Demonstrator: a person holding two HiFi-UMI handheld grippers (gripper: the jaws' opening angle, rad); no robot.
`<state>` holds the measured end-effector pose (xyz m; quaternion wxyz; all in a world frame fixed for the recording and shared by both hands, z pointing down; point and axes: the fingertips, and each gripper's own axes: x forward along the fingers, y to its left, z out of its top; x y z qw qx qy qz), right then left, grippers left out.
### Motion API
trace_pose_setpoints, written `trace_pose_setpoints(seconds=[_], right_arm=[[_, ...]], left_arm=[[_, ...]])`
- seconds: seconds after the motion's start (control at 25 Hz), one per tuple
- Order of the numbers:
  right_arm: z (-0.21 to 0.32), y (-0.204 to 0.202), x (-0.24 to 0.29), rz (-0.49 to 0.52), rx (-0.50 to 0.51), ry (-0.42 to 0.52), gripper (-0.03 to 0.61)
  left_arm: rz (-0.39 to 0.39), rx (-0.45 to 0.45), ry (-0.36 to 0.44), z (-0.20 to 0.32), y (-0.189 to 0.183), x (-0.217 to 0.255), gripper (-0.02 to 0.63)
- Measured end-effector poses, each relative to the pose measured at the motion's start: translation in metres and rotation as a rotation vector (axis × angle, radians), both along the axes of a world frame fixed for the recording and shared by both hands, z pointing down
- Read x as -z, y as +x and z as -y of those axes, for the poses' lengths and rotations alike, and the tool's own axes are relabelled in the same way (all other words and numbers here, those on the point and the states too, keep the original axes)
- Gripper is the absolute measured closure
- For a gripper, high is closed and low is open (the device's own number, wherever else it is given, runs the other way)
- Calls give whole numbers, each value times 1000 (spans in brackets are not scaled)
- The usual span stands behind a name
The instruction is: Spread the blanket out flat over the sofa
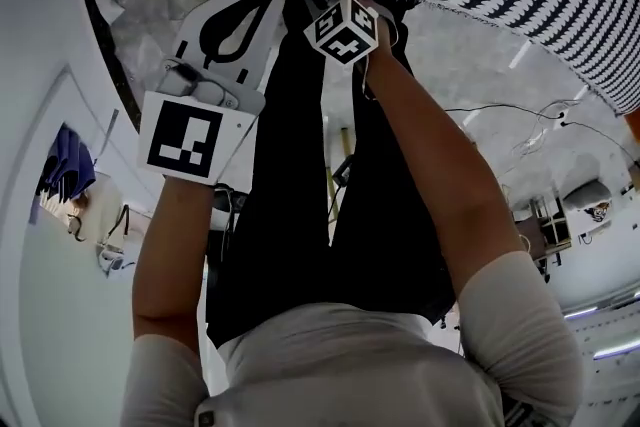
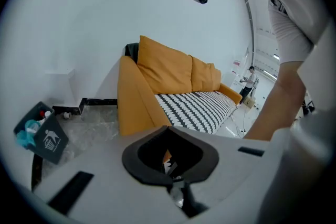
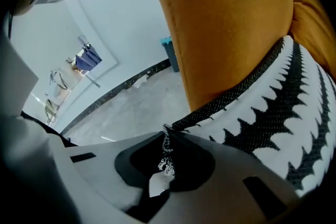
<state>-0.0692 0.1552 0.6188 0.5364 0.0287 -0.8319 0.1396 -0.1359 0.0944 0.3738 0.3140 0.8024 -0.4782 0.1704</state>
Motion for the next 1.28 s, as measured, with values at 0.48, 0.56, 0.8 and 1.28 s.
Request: trace_pose_setpoints(seconds=[0.48, 0.56, 0.8, 1.28], right_arm=[[-129, -80, -175, 8, -4, -266, 444], [-155, -88, -173, 9, 28, -293, 428], [-135, -51, -93, 76, -2, -272, 428], [-3, 6, 138, 276, -209, -102, 431]], left_arm=[[95, 7, -104, -78, -72, -155, 604], [97, 12, -95, -87, -83, -154, 604], [102, 8, -60, -60, -52, -100, 604], [132, -32, 59, -8, -10, 68, 604]])
